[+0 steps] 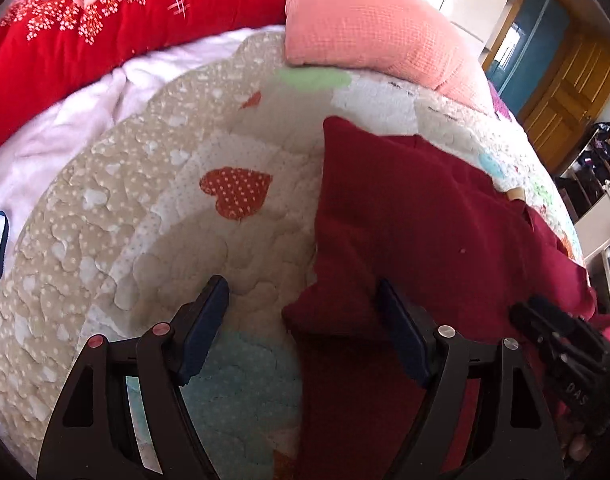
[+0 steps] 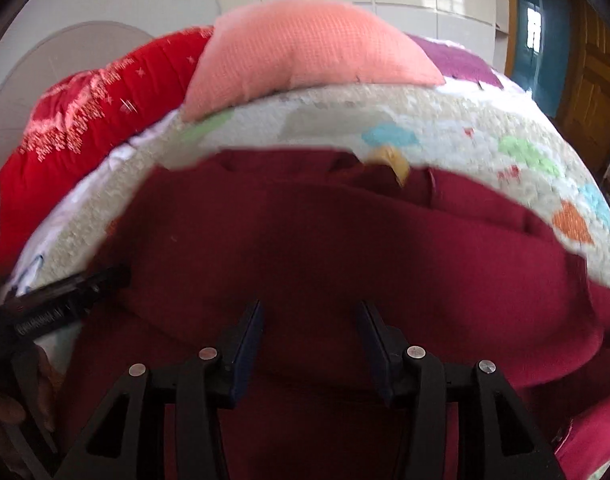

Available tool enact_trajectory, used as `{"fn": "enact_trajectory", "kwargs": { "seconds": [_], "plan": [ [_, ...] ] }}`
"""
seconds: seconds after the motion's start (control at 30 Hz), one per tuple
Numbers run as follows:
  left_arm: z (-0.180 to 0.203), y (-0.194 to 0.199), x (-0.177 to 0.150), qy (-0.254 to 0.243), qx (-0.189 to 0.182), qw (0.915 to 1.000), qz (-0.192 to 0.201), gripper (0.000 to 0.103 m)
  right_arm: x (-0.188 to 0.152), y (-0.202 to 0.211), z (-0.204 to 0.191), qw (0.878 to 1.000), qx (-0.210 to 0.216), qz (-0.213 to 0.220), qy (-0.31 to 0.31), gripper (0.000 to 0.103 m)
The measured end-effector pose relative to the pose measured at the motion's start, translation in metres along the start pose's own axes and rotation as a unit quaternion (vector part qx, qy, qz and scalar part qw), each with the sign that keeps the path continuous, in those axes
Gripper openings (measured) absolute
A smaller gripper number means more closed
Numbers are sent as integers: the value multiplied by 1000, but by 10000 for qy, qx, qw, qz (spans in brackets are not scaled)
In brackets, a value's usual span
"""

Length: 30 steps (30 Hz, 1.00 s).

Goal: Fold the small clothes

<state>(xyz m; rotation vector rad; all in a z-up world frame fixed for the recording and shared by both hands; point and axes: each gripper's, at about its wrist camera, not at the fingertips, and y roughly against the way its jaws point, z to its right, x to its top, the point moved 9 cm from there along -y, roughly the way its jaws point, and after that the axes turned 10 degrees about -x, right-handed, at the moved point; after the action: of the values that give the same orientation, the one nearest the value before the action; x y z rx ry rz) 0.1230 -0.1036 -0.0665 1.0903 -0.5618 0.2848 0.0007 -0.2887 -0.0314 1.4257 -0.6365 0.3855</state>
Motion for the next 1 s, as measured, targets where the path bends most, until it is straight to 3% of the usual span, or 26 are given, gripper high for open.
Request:
{"fn": "enact_trajectory", "kwargs": {
  "seconds": [0.2,0.27,0.33,0.47,0.6,0.7,0.77,1.0],
  "plan": [
    [-1,3,-1,21,10,10000,16,79,-1,37,45,9986,-345,389,-93,47],
    [0,5,-1,31,18,10000,16,79,-7,31,76,9948,-945,360,-141,49],
    [1,7,-2,12,52,10000,27,79,-20,17,103,9904,-1366,11,-188,49],
    [7,17,0,-73,148,9998,142,78,-27,43,115,9944,-959,143,-420,49],
    [22,33,2,-295,87,9989,358,78,-35,84,141,9923,-842,456,-789,49],
    [38,40,-1,-459,-119,9981,405,78,-50,113,169,9866,-1079,648,-1036,55],
    [49,41,-4,-591,-177,9975,358,78,-64,126,185,9836,-1228,674,-1139,64],
    [71,29,-23,-891,-250,9957,84,78,-79,135,178,9857,-1149,688,-1026,64]
  ]
}}
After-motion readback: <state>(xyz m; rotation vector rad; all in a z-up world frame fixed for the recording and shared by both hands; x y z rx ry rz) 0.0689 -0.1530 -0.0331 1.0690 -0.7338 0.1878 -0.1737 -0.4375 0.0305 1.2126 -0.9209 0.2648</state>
